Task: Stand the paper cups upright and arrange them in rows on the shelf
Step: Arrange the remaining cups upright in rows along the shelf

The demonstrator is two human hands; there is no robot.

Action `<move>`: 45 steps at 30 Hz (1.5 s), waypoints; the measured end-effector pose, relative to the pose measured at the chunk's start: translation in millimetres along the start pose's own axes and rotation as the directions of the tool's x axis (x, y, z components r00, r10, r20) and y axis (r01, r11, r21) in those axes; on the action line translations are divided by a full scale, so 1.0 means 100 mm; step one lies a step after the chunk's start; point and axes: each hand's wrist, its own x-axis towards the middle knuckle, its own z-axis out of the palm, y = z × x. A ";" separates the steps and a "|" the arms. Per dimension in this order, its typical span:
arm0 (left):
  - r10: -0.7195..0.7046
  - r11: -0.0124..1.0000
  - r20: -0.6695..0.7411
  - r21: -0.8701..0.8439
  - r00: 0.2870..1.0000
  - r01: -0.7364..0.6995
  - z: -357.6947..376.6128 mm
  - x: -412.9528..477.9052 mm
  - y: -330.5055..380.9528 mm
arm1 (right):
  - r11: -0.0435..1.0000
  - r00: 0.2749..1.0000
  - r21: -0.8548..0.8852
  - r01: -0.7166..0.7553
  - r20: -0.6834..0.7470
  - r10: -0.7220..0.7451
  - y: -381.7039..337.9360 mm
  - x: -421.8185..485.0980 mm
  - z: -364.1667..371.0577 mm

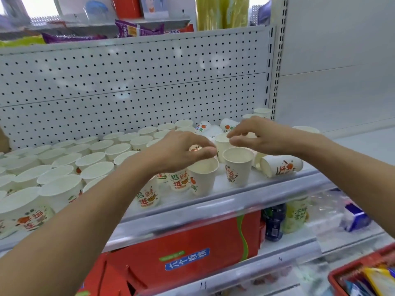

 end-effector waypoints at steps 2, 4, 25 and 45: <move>0.027 0.998 0.055 -0.056 0.998 -0.024 -0.07 -0.14 -0.04 | 0.998 0.999 0.058 0.025 -0.041 -0.023 -0.06 -0.15 0.02; 0.059 0.987 0.094 0.144 0.994 -0.072 -0.06 -0.16 -0.10 | 0.999 0.999 0.015 0.032 -0.028 -0.032 -0.08 -0.23 0.11; 0.052 0.997 -0.318 0.075 0.947 -0.029 0.35 -0.08 0.31 | 0.998 0.997 0.001 -0.065 -0.041 0.065 0.55 -0.67 -0.36; -0.006 0.976 -0.064 0.216 0.998 0.019 1.24 1.25 1.35 | 0.993 0.997 -0.112 -0.034 -0.066 0.026 1.82 -0.52 -0.42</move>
